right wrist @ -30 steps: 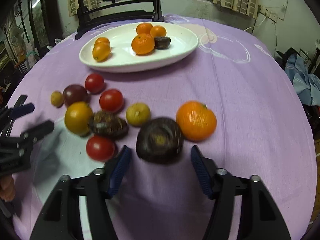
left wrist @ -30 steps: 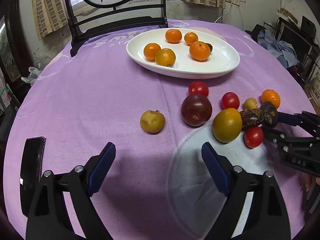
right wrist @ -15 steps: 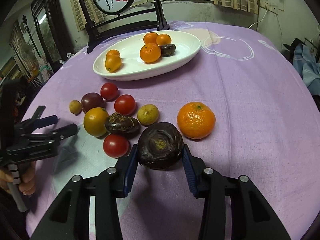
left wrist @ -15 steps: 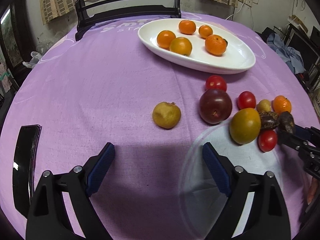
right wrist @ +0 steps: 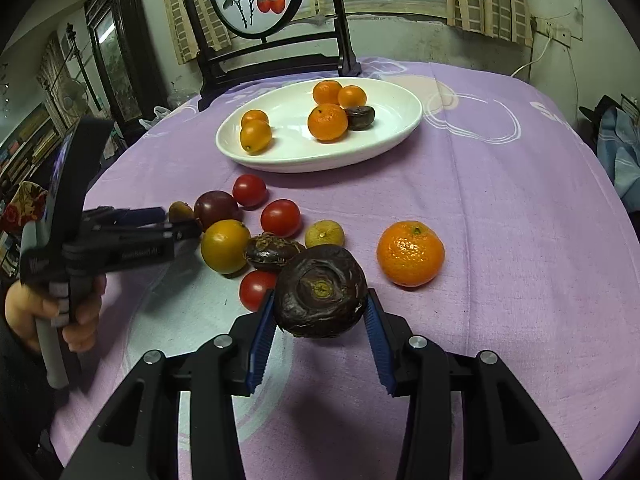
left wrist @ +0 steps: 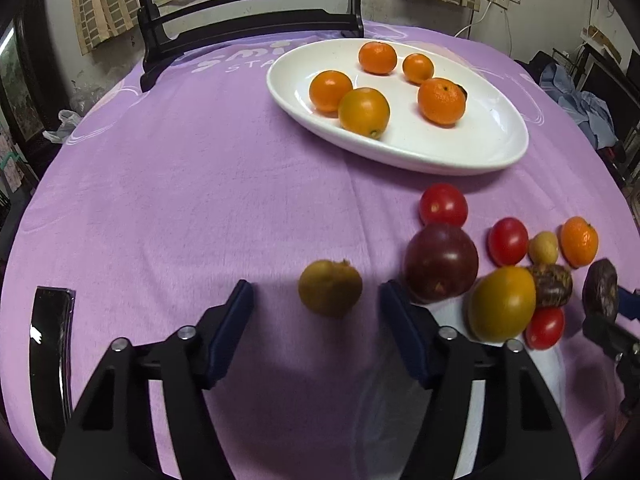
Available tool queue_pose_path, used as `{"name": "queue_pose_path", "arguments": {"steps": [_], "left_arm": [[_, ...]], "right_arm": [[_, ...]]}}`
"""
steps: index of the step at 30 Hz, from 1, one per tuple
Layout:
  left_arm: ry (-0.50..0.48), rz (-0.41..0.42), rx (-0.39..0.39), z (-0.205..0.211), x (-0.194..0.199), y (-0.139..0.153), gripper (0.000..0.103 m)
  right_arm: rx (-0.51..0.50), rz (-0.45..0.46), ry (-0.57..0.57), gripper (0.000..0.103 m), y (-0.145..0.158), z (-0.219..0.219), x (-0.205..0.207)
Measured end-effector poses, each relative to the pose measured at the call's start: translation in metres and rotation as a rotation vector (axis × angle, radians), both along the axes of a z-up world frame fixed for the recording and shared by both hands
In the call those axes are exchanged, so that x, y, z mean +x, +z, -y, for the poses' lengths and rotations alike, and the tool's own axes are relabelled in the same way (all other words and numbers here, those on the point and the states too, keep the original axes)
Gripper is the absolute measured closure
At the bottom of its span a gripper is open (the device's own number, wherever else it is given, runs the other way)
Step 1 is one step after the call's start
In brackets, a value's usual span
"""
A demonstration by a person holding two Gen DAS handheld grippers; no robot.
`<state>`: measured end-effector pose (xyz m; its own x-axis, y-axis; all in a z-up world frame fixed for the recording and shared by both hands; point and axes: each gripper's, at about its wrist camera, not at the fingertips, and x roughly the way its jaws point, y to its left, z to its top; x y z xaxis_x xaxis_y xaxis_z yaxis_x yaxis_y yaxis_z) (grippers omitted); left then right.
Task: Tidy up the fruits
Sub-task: 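Grasp a dark purple fruit with the right tool while the left tool grasps a yellowish fruit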
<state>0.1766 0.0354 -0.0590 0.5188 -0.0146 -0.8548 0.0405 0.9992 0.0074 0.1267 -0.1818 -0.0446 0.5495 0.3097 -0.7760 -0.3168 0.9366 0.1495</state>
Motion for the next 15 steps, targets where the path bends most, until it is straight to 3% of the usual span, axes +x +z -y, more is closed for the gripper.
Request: {"name": "queue_pose_path", "arguments": {"steps": [2, 3, 6, 15], "left_arm": [[-0.007, 0.001, -0.003, 0.0, 0.002, 0.002, 0.06], [-0.011, -0.004, -0.016, 0.0, 0.002, 0.003, 0.074], [-0.002, -0.02, -0.054, -0.002, -0.001, 0.006, 0.074], [-0.038, 0.025, -0.069, 0.001, -0.031, 0.034, 0.074]], "right_arm": [[0.003, -0.001, 0.001, 0.058, 0.0, 0.0, 0.0], [0.003, -0.002, 0.001, 0.058, 0.0, 0.0, 0.0], [0.001, -0.002, 0.003, 0.058, -0.001, 0.0, -0.001], [0.028, 0.015, 0.009, 0.058, 0.002, 0.001, -0.001]]}}
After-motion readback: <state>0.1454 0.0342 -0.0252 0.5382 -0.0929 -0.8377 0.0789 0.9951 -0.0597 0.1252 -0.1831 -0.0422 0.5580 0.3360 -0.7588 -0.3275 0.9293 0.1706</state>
